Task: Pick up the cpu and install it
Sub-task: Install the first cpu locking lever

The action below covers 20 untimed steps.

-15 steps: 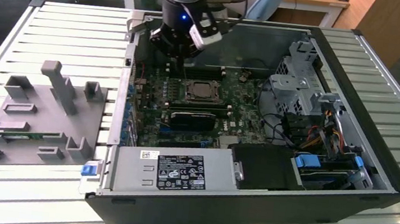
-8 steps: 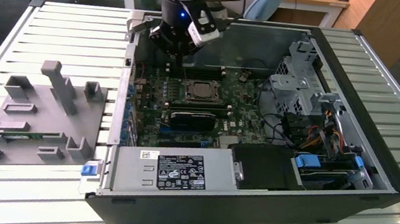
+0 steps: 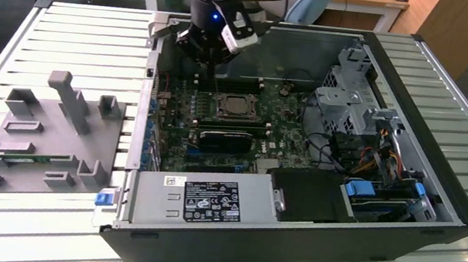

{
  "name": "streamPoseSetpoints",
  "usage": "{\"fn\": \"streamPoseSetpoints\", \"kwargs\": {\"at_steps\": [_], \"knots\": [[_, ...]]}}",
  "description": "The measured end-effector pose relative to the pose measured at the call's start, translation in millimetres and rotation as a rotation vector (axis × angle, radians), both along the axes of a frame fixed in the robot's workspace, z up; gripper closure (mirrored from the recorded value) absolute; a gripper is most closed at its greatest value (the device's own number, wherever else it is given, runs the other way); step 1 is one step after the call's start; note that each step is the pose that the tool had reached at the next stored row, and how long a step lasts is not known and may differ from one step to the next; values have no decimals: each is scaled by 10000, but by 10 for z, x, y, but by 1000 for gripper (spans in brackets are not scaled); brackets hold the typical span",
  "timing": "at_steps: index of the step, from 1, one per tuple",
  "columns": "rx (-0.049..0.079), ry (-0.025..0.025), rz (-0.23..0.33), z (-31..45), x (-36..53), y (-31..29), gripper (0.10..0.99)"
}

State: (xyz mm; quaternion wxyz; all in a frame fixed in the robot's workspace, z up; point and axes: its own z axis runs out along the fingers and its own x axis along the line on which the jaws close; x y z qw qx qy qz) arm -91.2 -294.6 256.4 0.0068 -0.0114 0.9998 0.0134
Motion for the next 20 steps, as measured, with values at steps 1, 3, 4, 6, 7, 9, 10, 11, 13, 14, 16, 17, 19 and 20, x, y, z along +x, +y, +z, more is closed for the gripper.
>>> {"fn": "streamPoseSetpoints", "kwargs": {"at_steps": [1, 3, 4, 6, 7, 9, 10, 11, 13, 14, 16, 17, 19, 20], "knots": [[1, 0, 0, -1, 12, 7, 980], [1, 1, 0, -2, 31, 16, 980], [1, 2, 0, -3, 48, 18, 980], [0, 6, -2, -4, 93, 18, 980], [0, 9, 0, -6, 120, 18, 980], [0, 14, 0, -9, 175, 18, 980], [0, 17, -2, -11, 205, 18, 980], [1, 18, -1, -14, 231, 18, 980], [1, 19, 0, -16, 252, 18, 980], [1, 19, -1, -17, 255, 17, 980], [35, 22, -2, -18, 256, 15, 980], [190, 20, -2, -20, 257, 9, 980], [486, 23, -4, -25, 260, 3, 980], [492, 22, -8, -31, 267, 4, 980]]}}
